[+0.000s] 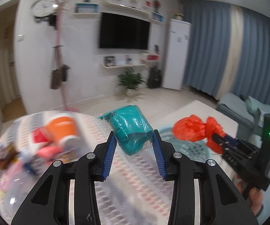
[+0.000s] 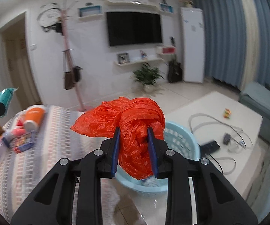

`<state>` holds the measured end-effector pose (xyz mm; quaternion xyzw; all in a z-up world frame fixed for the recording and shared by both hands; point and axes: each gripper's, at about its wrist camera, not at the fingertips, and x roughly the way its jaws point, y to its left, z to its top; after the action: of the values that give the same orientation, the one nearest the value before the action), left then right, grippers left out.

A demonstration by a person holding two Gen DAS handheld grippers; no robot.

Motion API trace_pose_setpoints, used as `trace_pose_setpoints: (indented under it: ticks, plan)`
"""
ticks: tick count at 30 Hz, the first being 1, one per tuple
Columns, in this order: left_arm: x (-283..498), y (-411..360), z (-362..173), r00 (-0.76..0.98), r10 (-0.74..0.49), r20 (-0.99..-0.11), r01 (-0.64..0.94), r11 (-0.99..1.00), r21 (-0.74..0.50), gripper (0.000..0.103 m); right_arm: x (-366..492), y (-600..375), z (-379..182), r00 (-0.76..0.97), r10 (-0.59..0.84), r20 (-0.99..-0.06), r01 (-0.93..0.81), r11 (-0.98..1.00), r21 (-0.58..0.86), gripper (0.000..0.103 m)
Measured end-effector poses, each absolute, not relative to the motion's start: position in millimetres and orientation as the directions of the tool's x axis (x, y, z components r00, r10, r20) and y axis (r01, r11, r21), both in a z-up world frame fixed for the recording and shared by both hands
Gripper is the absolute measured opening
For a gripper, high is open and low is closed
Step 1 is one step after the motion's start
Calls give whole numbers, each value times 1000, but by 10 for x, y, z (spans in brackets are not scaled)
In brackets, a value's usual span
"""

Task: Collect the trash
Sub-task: 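Carry the teal packet and orange bag in both tools over the basket, then open both tools to drop the packet and bag into the basket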

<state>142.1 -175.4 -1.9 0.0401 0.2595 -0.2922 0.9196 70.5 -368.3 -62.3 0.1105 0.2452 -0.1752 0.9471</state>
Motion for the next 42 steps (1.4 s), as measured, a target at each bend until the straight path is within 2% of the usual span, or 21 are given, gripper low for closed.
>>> trace_pose_setpoints:
  ticks: [4, 8, 12, 17, 20, 22, 23, 24, 34, 42]
  plan:
    - [1533, -2234, -197, 592, -587, -553, 642, 758, -117, 37, 704, -3998, -882, 756, -309, -577, 468, 871, 147, 25]
    - [1738, -2708, -506, 418, -646, -638, 718, 666, -204, 38, 775, -4235, -1151, 676, -336, -656, 543, 829, 134, 25]
    - [1907, -3070, -873, 286, -641, -712, 739, 621, -262, 38, 849, -4411, -1422, 594, -320, -738, 592, 795, 131, 25]
    - [2071, -3320, -1244, 183, -618, -764, 722, 612, -323, 38, 924, -4464, -1651, 549, -291, -784, 601, 789, 128, 28]
    - [2073, -3382, -1335, 168, -617, -769, 722, 608, -330, 40, 937, -4445, -1653, 555, -288, -781, 589, 798, 124, 30]
    - [2069, -3381, -1348, 161, -629, -761, 708, 610, -354, 57, 943, -4470, -1637, 574, -261, -776, 573, 805, 152, 43]
    - [2067, -3391, -1331, 164, -638, -752, 707, 608, -362, 59, 922, -4485, -1622, 594, -237, -769, 561, 807, 185, 49]
    - [2053, -3381, -1316, 170, -643, -747, 708, 607, -362, 59, 900, -4501, -1595, 606, -234, -761, 560, 805, 199, 52]
    - [1909, -3107, -990, 241, -674, -699, 704, 617, -352, 61, 610, -4512, -1329, 670, -256, -697, 554, 797, 241, 53]
    - [1678, -2510, -636, 347, -693, -631, 683, 649, -337, 61, 554, -4164, -954, 734, -247, -633, 486, 842, 235, 53]
